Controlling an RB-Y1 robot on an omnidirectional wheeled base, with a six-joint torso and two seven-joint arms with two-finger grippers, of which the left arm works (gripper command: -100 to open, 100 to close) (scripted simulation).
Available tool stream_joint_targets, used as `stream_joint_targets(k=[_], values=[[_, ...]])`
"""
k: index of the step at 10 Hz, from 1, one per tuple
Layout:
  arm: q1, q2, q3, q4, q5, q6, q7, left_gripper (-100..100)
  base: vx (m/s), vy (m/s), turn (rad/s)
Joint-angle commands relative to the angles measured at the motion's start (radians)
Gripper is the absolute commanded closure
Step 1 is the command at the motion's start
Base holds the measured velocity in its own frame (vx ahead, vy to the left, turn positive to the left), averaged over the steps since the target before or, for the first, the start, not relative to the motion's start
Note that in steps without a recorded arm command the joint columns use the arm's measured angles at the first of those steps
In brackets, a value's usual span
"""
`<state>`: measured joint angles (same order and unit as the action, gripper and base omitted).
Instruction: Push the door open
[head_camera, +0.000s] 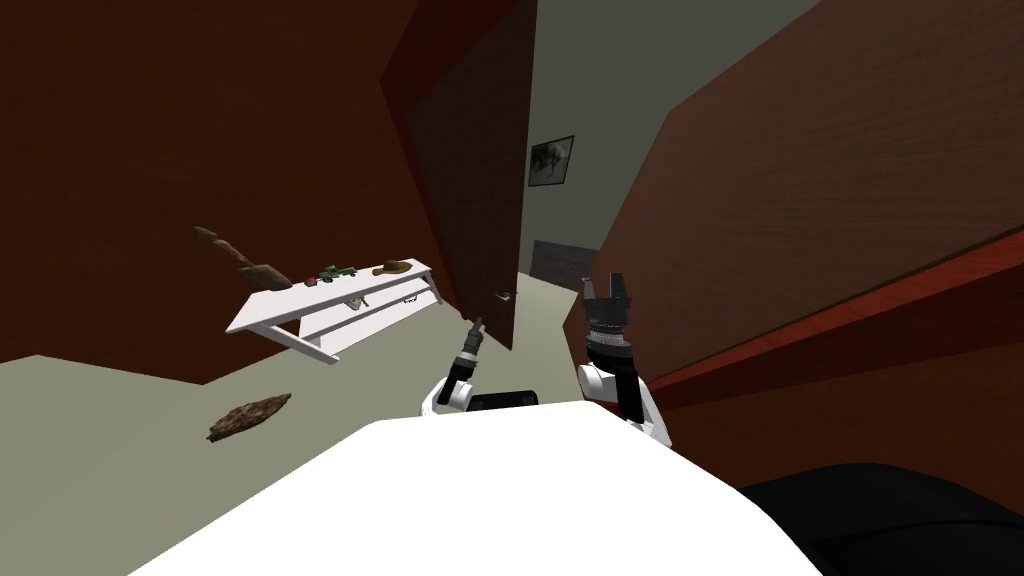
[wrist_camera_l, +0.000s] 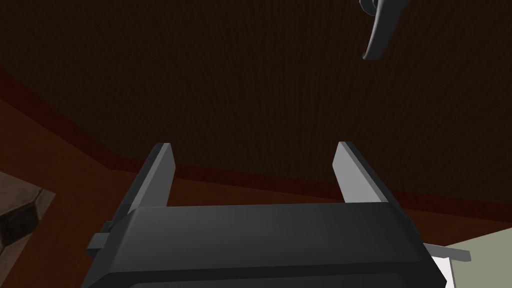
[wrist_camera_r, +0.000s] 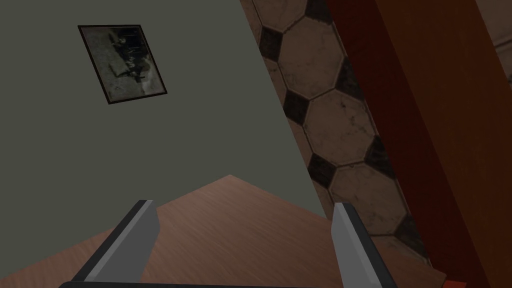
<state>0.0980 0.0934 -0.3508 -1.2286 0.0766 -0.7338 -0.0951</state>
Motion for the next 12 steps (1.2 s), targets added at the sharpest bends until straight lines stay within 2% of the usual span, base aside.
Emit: stream_joint_targets(k=[1,2,3,10,12], values=[[-0.020,-0.004,-0.016,0.043,0.007,0.000,0.001,-100,0.108,0.091,-0.088],[-0.028,-0.007,-0.024,0.063,0.010,-0.002,0.001,-100,0.105,0.090,-0.062],[-0.045,-0.012,-0.038,0.103,0.016,-0.006,0.002,-100,0.122,0.101,-0.093],[-0.101,-0.032,-0.087,0.238,0.037,-0.019,0.006,-100,0.080,0.076,-0.064],[-0.124,-0.042,-0.107,0.292,0.045,-0.024,0.007,-100,0.106,0.078,-0.084]])
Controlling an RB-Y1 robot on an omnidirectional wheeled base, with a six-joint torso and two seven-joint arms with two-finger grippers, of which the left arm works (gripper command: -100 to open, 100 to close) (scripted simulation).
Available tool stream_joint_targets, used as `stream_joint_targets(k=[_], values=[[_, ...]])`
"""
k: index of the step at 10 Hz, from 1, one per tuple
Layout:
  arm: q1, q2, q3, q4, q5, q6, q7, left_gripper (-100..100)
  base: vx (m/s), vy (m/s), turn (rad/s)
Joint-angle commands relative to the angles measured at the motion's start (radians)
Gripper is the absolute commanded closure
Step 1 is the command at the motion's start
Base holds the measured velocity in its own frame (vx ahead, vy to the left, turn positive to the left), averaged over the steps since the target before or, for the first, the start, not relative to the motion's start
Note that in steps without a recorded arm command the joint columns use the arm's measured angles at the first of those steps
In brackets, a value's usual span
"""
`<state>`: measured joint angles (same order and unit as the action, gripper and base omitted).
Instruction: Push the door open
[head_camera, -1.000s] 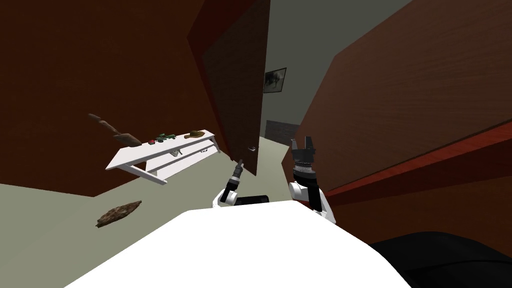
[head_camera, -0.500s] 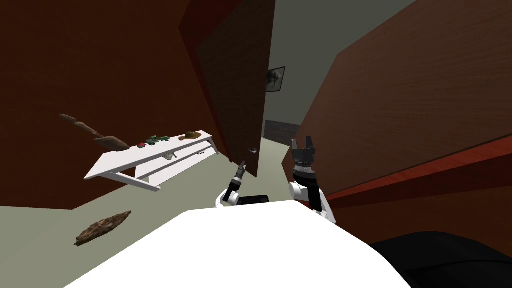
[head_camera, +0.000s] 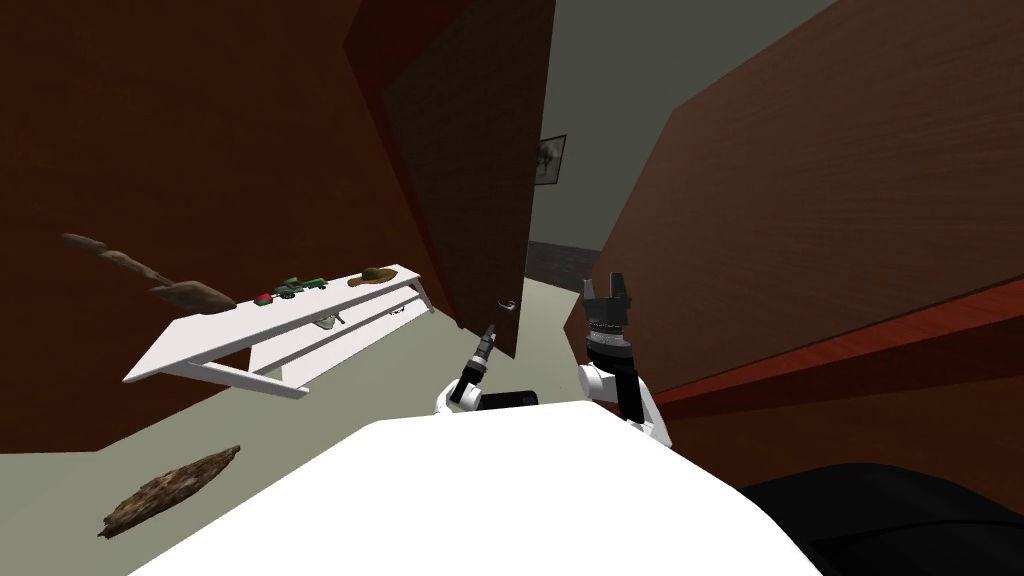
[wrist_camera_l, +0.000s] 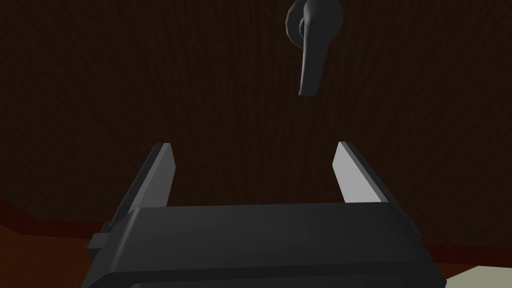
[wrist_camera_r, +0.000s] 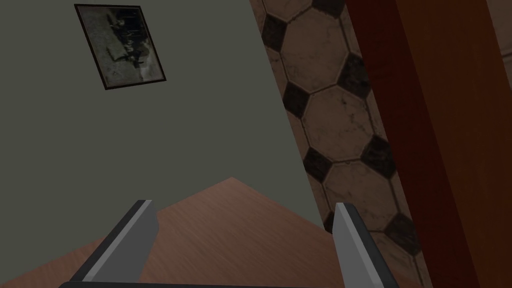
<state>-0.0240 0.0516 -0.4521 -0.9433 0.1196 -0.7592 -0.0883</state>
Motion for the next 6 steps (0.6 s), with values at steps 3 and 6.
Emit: stream_joint_targets(k=[3,6], values=[[-0.029,-0.016,-0.029,0.071,0.012,-0.005,0.002,-100,0.089,0.092,-0.071],[-0.048,-0.028,-0.046,0.118,0.019,-0.009,0.003,-100,0.072,0.073,-0.048]])
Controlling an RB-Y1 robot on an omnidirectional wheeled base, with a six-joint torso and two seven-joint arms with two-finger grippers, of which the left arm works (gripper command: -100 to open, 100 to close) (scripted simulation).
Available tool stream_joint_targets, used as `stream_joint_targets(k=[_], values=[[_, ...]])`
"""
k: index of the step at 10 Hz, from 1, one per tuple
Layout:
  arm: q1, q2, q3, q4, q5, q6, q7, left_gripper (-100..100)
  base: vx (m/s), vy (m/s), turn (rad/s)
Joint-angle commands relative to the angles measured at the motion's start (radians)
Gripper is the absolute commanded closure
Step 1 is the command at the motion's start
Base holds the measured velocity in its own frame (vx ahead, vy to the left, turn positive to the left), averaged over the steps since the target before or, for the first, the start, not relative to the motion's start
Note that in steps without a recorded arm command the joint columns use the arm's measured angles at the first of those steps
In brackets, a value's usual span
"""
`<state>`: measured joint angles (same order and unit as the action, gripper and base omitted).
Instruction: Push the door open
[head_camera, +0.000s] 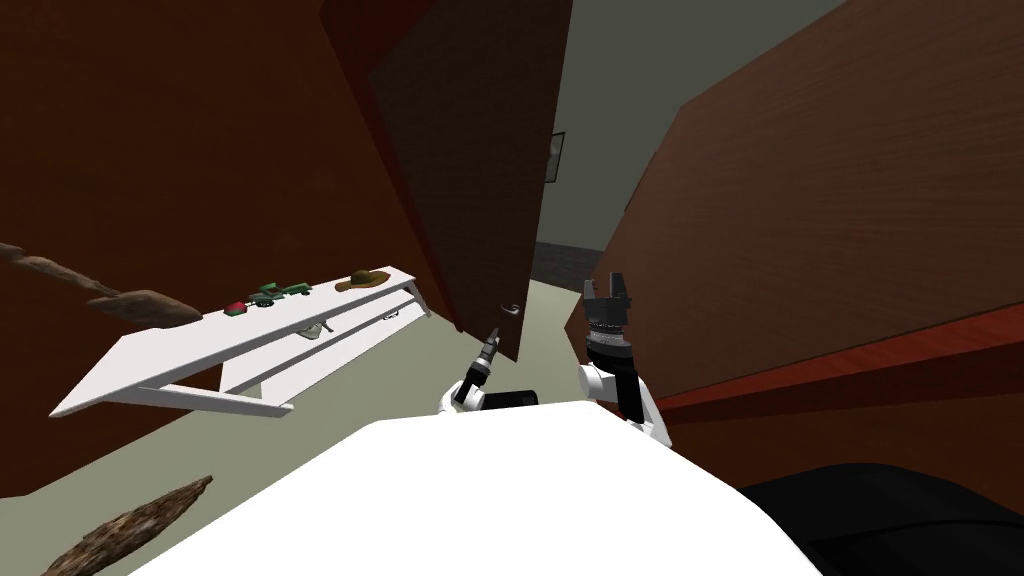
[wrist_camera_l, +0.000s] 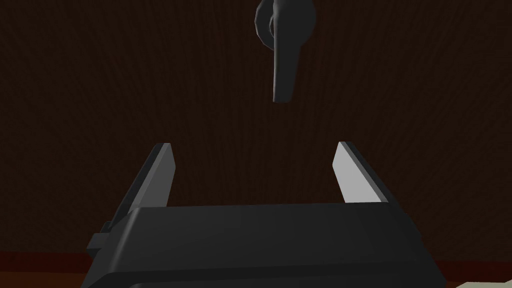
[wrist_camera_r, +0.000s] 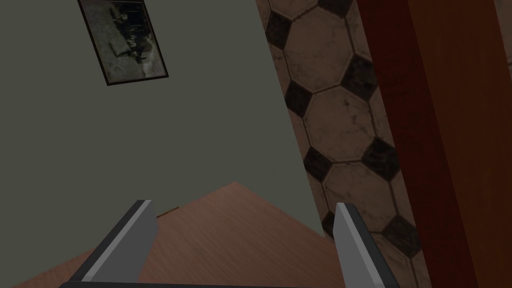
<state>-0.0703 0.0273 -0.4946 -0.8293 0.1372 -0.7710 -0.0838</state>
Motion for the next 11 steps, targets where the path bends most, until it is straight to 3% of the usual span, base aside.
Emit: stream_joint_targets(k=[1,3,5,7,8,9,10,11], values=[[-0.013,-0.012,-0.013,0.030,0.005,0.000,-0.001,-100,0.084,0.063,-0.086],[-0.039,-0.033,-0.036,0.092,0.015,-0.006,0.001,-100,0.107,0.123,-0.092],[-0.046,-0.040,-0.042,0.110,0.017,-0.008,0.002,-100,0.085,0.080,-0.033],[-0.067,-0.063,-0.061,0.161,0.025,-0.012,0.003,-100,0.088,0.085,-0.073],[-0.069,-0.066,-0.063,0.165,0.026,-0.013,0.003,-100,0.065,0.081,-0.039],[-0.064,-0.062,-0.061,0.153,0.025,-0.009,0.002,-100,0.021,0.026,-0.005],[-0.066,-0.029,-0.058,0.159,0.026,-0.012,0.003,-100,0.079,-0.042,-0.035],[-0.066,-0.022,-0.057,0.160,0.026,-0.012,0.003,-100,0.130,-0.093,-0.022]])
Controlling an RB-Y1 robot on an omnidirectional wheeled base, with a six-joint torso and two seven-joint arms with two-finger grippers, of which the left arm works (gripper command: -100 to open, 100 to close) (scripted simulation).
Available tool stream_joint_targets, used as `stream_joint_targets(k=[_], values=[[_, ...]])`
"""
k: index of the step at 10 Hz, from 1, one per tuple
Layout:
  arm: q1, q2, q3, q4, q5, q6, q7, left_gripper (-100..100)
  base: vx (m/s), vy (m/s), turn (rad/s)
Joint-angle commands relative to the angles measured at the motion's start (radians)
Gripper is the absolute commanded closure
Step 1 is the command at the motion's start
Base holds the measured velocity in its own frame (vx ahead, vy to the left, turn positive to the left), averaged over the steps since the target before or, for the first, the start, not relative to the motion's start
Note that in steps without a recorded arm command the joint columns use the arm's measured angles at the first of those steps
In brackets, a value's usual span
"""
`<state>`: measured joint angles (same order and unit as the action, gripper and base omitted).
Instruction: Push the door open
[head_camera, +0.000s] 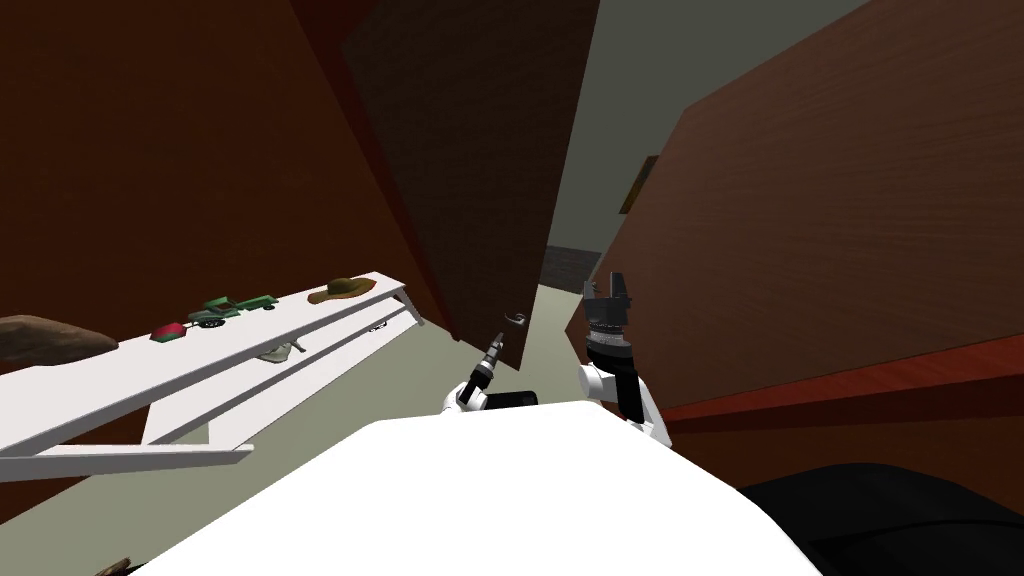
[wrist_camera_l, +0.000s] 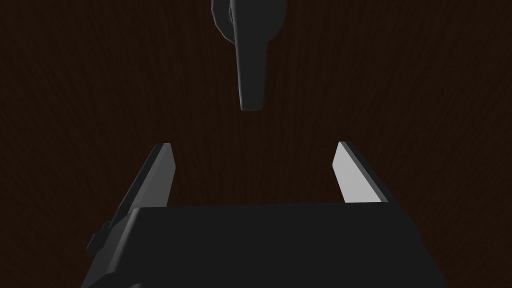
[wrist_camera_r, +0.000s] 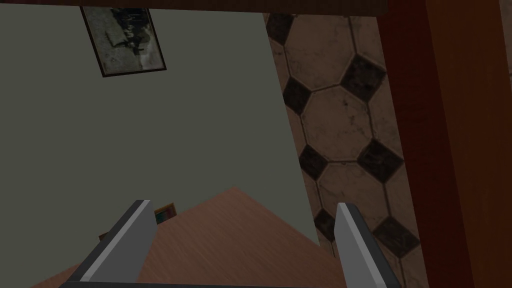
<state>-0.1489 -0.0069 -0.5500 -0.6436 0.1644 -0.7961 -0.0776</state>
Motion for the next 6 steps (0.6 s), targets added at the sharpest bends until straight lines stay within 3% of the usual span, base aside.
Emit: stream_joint_targets(k=[1,4,6], values=[[0.012,0.024,0.001,-0.024,0.000,0.011,-0.002,-100,0.157,-0.101,-0.016],[0.011,0.027,0.007,-0.019,0.002,0.008,-0.001,-100,0.166,-0.094,-0.024],[0.010,0.005,0.011,-0.016,0.003,0.006,0.001,-100,0.187,-0.092,-0.033]])
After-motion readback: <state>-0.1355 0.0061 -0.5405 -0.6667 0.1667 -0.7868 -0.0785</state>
